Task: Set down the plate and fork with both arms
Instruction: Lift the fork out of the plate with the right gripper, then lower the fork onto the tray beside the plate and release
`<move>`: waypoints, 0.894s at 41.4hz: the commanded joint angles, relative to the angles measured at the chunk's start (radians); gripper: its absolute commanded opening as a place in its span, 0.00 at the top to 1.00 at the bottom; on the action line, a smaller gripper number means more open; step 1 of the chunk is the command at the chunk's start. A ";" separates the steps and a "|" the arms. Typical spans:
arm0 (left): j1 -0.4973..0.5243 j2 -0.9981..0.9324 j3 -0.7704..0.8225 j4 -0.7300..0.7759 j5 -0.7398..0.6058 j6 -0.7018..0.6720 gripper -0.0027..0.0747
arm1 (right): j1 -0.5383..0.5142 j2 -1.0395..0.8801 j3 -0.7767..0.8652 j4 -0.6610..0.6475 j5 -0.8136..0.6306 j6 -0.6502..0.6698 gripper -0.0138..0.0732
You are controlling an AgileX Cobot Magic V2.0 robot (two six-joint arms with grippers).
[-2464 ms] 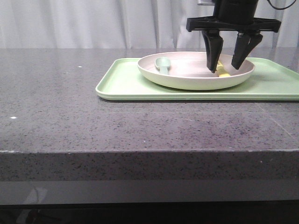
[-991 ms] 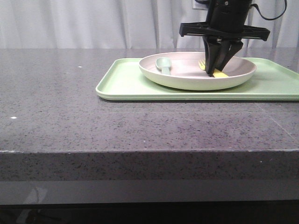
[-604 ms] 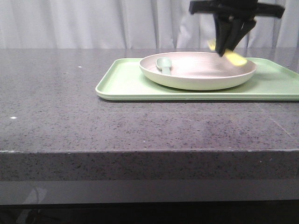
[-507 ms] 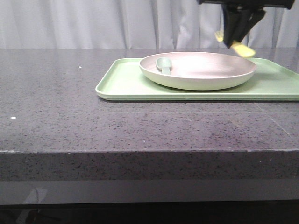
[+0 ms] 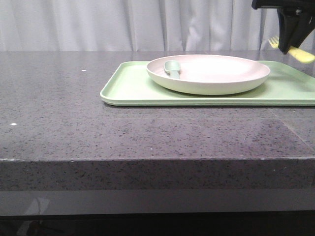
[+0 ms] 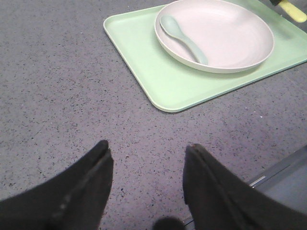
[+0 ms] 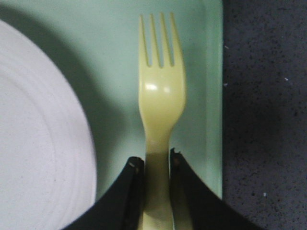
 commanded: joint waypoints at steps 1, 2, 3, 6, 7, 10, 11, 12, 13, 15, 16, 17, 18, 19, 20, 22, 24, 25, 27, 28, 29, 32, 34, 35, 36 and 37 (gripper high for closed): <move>0.002 -0.005 -0.027 -0.023 -0.069 0.002 0.52 | -0.006 -0.029 -0.024 -0.008 0.021 -0.031 0.74; 0.002 -0.005 -0.027 -0.023 -0.069 0.002 0.52 | -0.006 -0.022 -0.024 -0.008 0.023 -0.032 0.74; 0.002 -0.005 -0.027 -0.023 -0.069 0.002 0.52 | -0.006 -0.016 -0.024 -0.008 0.024 -0.032 0.74; 0.002 -0.005 -0.027 -0.023 -0.069 0.002 0.52 | -0.006 0.007 -0.024 -0.008 0.034 -0.032 0.74; 0.002 -0.005 -0.027 -0.023 -0.069 0.002 0.52 | -0.006 0.015 -0.024 -0.008 0.036 -0.032 0.74; 0.002 -0.005 -0.027 -0.023 -0.069 0.002 0.52 | -0.006 0.030 -0.024 -0.008 0.041 -0.032 0.76; 0.002 -0.005 -0.027 -0.023 -0.069 0.002 0.52 | -0.006 0.034 -0.024 -0.008 0.041 -0.032 0.76; 0.002 -0.005 -0.027 -0.023 -0.069 0.002 0.52 | -0.006 0.037 -0.024 -0.008 0.041 -0.032 0.76; 0.002 -0.005 -0.027 -0.023 -0.069 0.002 0.52 | -0.006 0.039 -0.024 -0.008 0.041 -0.032 0.75; 0.002 -0.005 -0.027 -0.023 -0.069 0.002 0.52 | -0.006 0.041 -0.024 -0.008 0.041 -0.032 0.73; 0.002 -0.005 -0.027 -0.023 -0.069 0.002 0.52 | -0.006 0.043 -0.024 -0.008 0.040 -0.032 0.71; 0.002 -0.005 -0.027 -0.023 -0.069 0.002 0.52 | -0.006 0.043 -0.024 -0.008 0.039 -0.032 0.68; 0.002 -0.005 -0.027 -0.023 -0.069 0.002 0.52 | -0.006 0.043 -0.024 -0.008 0.038 -0.032 0.64; 0.002 -0.005 -0.027 -0.023 -0.069 0.002 0.52 | -0.006 0.043 -0.024 -0.008 0.037 -0.032 0.62; 0.002 -0.005 -0.027 -0.023 -0.069 0.002 0.52 | -0.006 0.043 -0.024 -0.008 0.035 -0.032 0.58; 0.002 -0.005 -0.027 -0.023 -0.069 0.002 0.52 | -0.006 0.042 -0.024 -0.008 0.032 -0.032 0.52; 0.002 -0.005 -0.027 -0.023 -0.069 0.002 0.52 | -0.006 0.039 -0.024 -0.008 0.029 -0.032 0.48; 0.002 -0.005 -0.027 -0.023 -0.069 0.002 0.52 | -0.006 0.038 -0.024 -0.008 0.029 -0.032 0.47; 0.002 -0.005 -0.027 -0.023 -0.069 0.002 0.52 | -0.006 0.034 -0.024 -0.008 0.030 -0.032 0.47; 0.002 -0.005 -0.027 -0.023 -0.069 0.002 0.52 | -0.006 0.031 -0.024 -0.008 0.033 -0.032 0.47; 0.002 -0.005 -0.027 -0.023 -0.069 0.002 0.52 | -0.006 0.027 -0.024 -0.008 0.035 -0.032 0.47; 0.002 -0.005 -0.027 -0.023 -0.069 0.002 0.52 | -0.006 0.007 -0.025 -0.008 0.039 -0.032 0.47; 0.002 -0.005 -0.027 -0.023 -0.069 0.002 0.52 | -0.002 -0.014 -0.025 -0.008 0.039 -0.032 0.47; 0.002 -0.005 -0.027 -0.023 -0.069 0.002 0.52 | 0.000 -0.025 -0.025 -0.008 0.040 -0.033 0.47; 0.002 -0.005 -0.027 -0.023 -0.069 0.002 0.52 | 0.004 -0.041 -0.025 -0.008 0.042 -0.033 0.47; 0.002 -0.005 -0.027 -0.023 -0.069 0.002 0.52 | 0.010 -0.053 -0.025 -0.008 0.045 -0.033 0.47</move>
